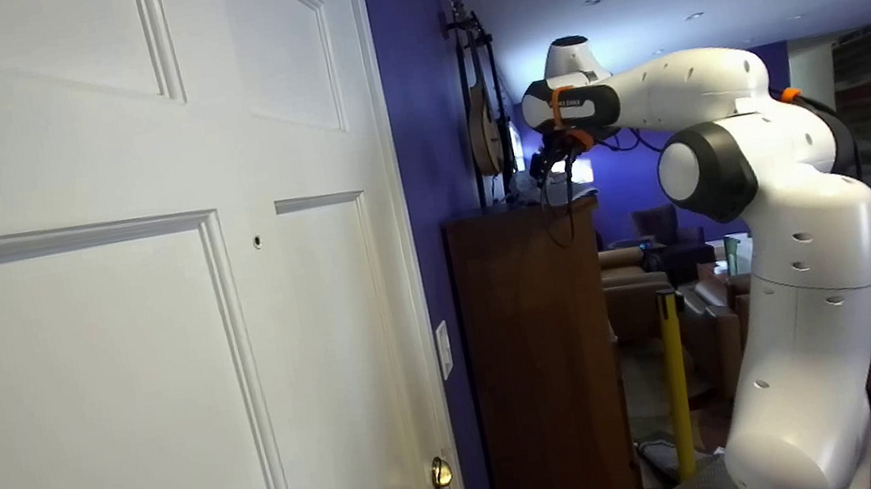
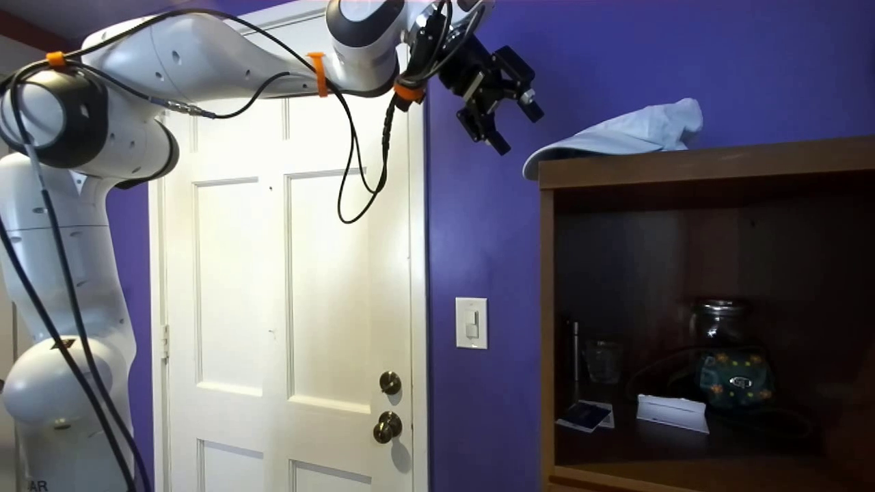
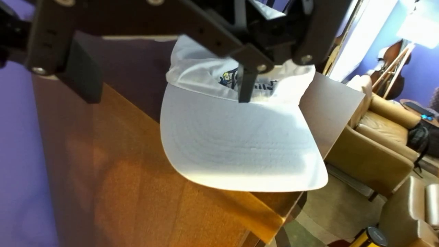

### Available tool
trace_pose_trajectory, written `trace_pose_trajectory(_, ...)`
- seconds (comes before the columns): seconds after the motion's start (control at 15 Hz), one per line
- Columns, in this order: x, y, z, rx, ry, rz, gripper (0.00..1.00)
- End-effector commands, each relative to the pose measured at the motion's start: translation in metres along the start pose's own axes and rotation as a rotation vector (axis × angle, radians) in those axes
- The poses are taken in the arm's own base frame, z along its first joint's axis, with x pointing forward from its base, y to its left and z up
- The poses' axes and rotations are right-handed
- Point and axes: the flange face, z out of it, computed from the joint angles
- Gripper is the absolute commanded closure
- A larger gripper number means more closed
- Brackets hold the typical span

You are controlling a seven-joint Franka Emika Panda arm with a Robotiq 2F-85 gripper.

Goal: Hang the cap on the door

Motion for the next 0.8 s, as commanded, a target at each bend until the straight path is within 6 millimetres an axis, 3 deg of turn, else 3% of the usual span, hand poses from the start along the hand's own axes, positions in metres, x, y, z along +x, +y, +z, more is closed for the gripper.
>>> trace_pose_trajectory(0.0,0.005,0.003,0.004,0.003,-0.001,0.020,0.00)
trace_pose_trajectory(0.33,0.011,0.031,0.017,0.038,0.050,0.108,0.00)
trace_pose_trajectory(0.73,0.019,0.065,0.012,0.055,0.137,0.105,0.00)
